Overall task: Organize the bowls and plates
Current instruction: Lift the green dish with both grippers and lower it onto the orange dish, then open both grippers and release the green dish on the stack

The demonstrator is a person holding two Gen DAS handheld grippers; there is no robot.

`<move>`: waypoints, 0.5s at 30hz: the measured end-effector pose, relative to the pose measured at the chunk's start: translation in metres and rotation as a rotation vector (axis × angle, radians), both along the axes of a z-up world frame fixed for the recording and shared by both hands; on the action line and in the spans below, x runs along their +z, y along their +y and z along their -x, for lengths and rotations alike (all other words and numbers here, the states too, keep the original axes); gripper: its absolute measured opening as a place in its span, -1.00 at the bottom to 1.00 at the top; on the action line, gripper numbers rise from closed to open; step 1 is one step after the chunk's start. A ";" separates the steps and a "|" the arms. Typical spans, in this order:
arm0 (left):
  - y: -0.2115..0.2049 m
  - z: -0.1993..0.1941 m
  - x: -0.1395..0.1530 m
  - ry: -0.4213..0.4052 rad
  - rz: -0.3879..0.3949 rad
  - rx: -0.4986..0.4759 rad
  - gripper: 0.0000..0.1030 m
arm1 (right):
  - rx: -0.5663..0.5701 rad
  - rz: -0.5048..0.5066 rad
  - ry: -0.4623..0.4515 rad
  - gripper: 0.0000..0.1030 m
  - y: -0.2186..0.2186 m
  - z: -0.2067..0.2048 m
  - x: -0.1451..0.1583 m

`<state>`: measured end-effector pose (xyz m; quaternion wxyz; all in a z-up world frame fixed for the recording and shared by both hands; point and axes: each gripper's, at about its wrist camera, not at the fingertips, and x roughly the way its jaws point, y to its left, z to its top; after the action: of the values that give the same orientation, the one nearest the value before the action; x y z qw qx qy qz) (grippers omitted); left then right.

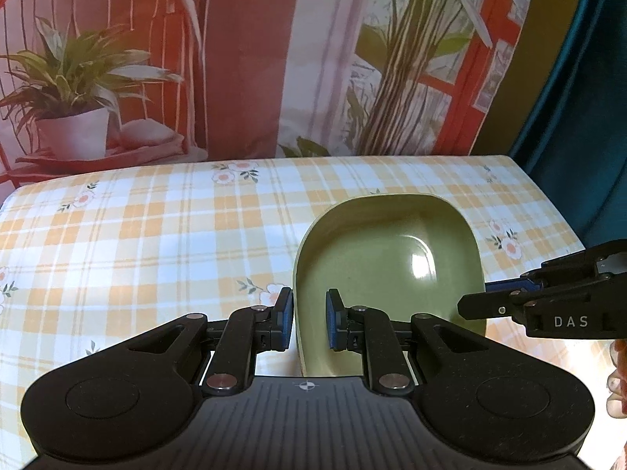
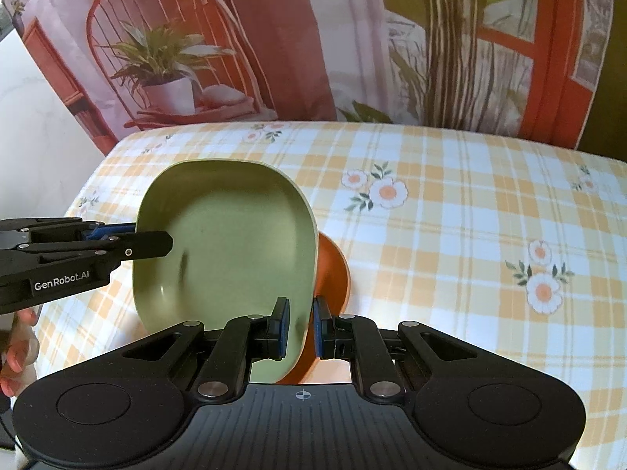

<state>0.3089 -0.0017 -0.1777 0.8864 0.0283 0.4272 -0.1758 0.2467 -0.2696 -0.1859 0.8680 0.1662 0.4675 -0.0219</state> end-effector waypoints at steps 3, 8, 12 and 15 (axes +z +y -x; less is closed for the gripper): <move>-0.002 0.002 -0.002 0.003 -0.006 -0.008 -0.65 | -0.002 -0.004 0.021 -0.76 0.001 0.002 -0.002; -0.003 0.001 -0.006 0.011 -0.019 -0.012 -0.64 | -0.001 -0.002 0.039 -0.76 0.004 0.004 -0.005; -0.005 0.001 -0.010 0.007 -0.021 -0.010 -0.64 | -0.001 0.018 0.046 -0.76 0.006 0.003 -0.007; -0.010 0.001 -0.012 -0.003 -0.042 -0.021 -0.64 | -0.002 0.037 0.051 -0.76 0.007 0.002 -0.009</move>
<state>0.3080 -0.0120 -0.1899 0.8844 0.0515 0.4293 -0.1759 0.2445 -0.2625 -0.1945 0.8586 0.1499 0.4890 -0.0356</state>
